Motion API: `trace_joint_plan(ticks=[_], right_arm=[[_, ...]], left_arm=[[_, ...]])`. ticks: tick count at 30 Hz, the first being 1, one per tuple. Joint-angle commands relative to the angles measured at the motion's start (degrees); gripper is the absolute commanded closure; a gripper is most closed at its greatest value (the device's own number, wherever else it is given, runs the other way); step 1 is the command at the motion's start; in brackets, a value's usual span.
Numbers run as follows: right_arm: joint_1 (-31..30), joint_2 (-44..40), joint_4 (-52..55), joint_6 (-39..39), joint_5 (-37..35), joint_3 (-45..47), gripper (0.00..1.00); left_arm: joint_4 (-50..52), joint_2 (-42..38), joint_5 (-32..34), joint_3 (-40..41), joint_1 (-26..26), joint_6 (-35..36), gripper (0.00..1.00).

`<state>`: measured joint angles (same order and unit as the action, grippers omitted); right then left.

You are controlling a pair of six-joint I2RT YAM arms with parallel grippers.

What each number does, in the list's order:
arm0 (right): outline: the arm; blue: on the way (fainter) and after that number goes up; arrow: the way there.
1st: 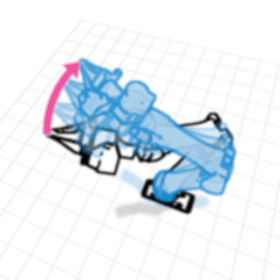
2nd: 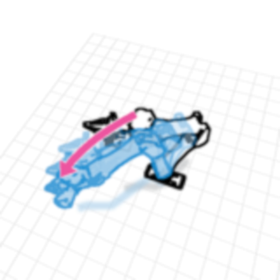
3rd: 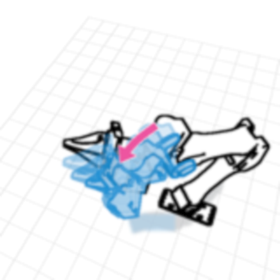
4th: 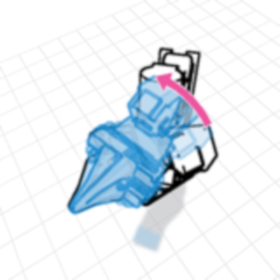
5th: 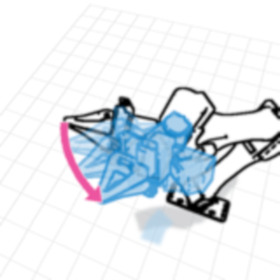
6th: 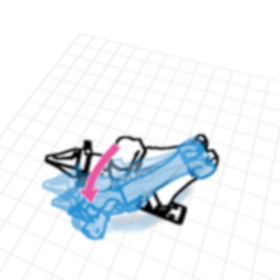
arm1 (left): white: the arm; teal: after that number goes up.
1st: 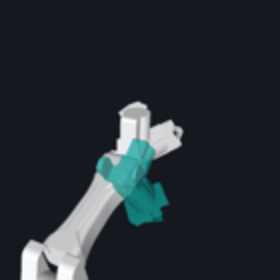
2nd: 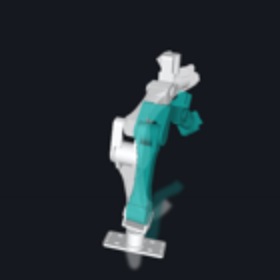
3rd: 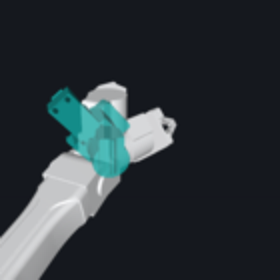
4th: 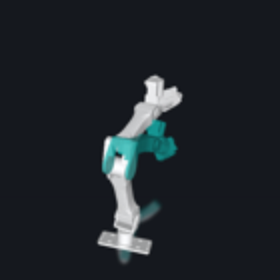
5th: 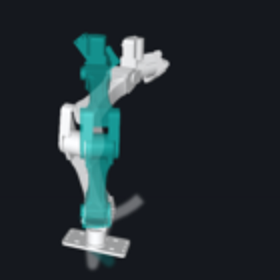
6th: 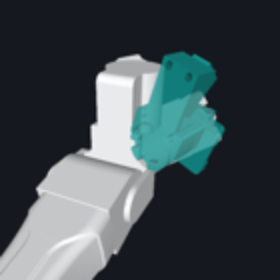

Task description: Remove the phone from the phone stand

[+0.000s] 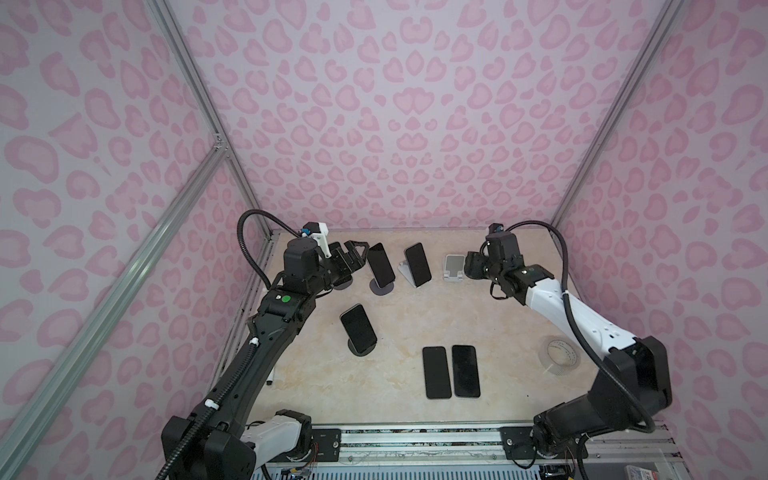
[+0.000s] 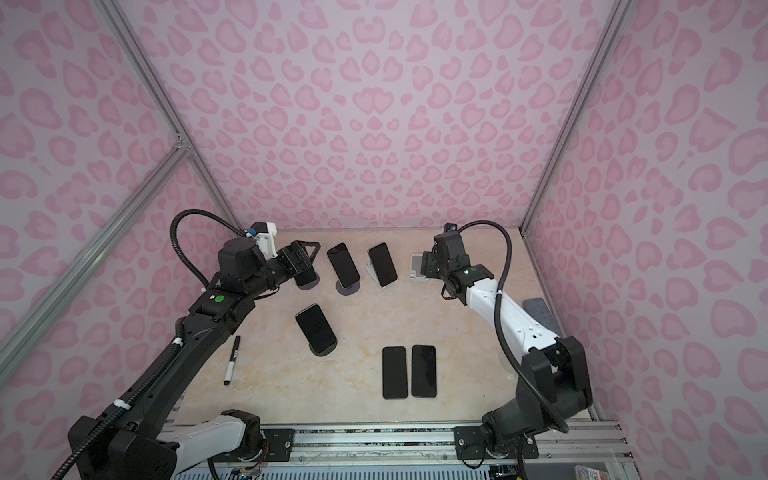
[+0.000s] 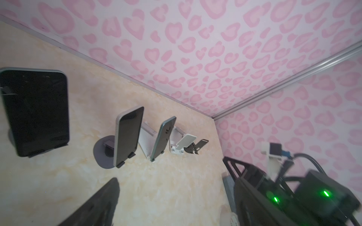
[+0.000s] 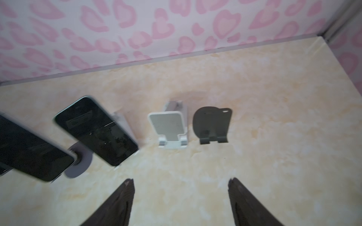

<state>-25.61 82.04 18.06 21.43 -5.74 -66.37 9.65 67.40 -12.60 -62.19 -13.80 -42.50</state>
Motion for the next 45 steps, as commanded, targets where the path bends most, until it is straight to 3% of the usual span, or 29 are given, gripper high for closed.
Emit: trace_joint_plan(ticks=[1, 5, 8, 12, 17, 29, 37, 45], right_arm=[[-8.39, -4.82, -2.55, -0.89, -0.33, 4.28, 0.19], [-22.49, -6.99, -1.06, -1.38, -8.46, 5.76, 0.16], [-29.34, -5.16, -2.41, 0.58, -10.0, 5.07, 0.14], [-36.06, 0.86, -4.48, 0.2, -11.85, 1.05, 0.1], [-41.46, 11.12, 0.84, -5.58, -16.11, -10.61, 0.09], [-42.42, 21.15, 0.98, -5.24, -8.86, -20.02, 0.02], [-39.17, 21.99, -4.62, -7.21, 1.75, -17.44, 0.02], [-39.03, 25.71, -6.68, -7.98, 1.06, -19.9, 0.02]], left_arm=[[0.27, -0.93, 6.12, 0.82, 1.96, -2.23, 0.06], [0.46, -1.38, 4.71, 1.22, 6.58, -6.06, 0.06], [-0.11, -1.49, 4.28, 1.79, 8.51, -6.9, 0.06], [0.1, 0.35, 3.09, 1.47, 9.79, -7.07, 0.06], [0.89, 3.68, -1.05, 0.37, 11.91, -8.23, 0.07], [1.25, 3.7, 0.0, 0.25, 13.46, -7.5, 0.08], [0.54, 4.53, -2.44, 0.06, 13.45, -6.72, 0.08], [0.09, 5.0, -3.48, 0.06, 13.46, -6.97, 0.08]])
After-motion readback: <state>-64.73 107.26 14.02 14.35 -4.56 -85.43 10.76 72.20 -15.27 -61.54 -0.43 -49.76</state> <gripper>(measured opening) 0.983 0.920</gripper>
